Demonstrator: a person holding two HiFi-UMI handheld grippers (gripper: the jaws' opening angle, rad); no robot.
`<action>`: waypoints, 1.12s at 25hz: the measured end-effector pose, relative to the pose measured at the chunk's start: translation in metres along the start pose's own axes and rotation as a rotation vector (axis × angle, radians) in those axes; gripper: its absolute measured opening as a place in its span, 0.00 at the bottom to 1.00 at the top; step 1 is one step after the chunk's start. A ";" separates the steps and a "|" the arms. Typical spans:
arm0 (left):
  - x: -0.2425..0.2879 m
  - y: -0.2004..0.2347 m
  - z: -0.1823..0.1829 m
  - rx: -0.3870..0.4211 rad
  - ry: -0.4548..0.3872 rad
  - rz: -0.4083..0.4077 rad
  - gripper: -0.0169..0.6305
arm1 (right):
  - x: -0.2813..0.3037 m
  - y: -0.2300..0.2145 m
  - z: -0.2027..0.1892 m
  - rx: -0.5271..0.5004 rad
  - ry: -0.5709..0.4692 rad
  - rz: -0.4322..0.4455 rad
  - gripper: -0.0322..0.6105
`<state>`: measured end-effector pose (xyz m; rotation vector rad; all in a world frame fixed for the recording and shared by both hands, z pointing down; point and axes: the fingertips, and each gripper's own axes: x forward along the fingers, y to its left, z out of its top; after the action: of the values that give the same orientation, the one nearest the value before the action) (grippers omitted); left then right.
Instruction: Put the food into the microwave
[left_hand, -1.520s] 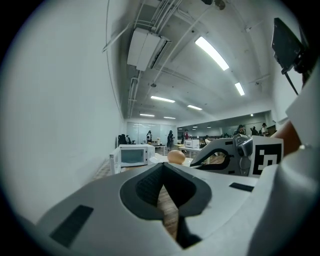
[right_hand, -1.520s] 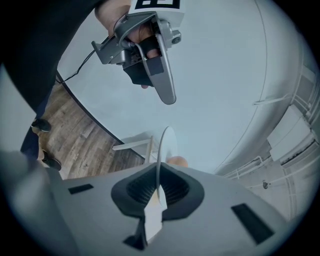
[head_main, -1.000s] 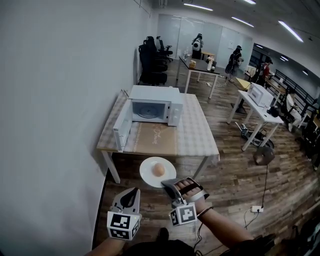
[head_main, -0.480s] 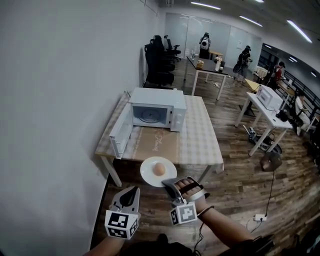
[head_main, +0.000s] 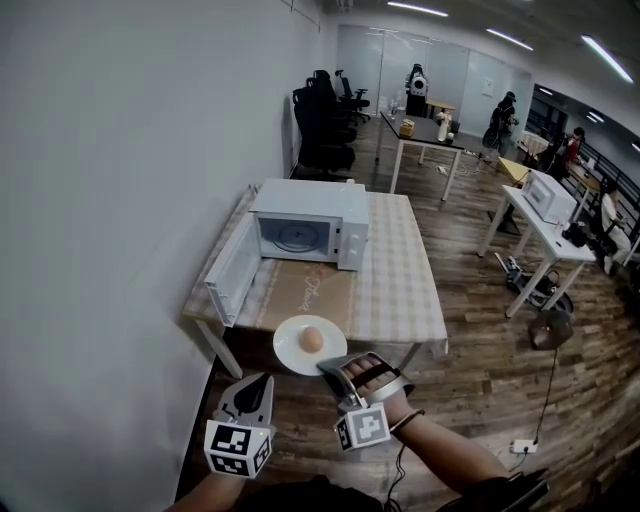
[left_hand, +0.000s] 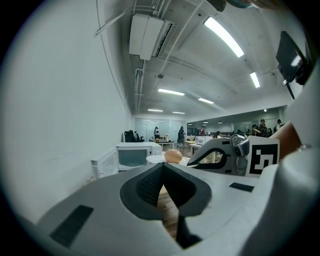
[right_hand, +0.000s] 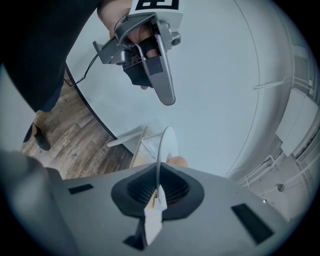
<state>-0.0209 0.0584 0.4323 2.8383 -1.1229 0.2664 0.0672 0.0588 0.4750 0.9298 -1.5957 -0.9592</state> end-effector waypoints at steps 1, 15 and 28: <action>0.002 -0.001 0.000 -0.001 0.003 0.008 0.04 | 0.001 0.000 -0.003 -0.003 -0.005 0.001 0.08; 0.034 0.007 -0.003 -0.006 0.021 0.028 0.04 | 0.033 0.001 -0.030 0.019 -0.026 0.042 0.08; 0.068 0.062 -0.002 -0.022 0.019 -0.019 0.04 | 0.089 -0.030 -0.037 0.030 0.030 0.040 0.08</action>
<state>-0.0152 -0.0318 0.4477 2.8197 -1.0884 0.2775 0.0896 -0.0394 0.4859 0.9254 -1.6018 -0.8920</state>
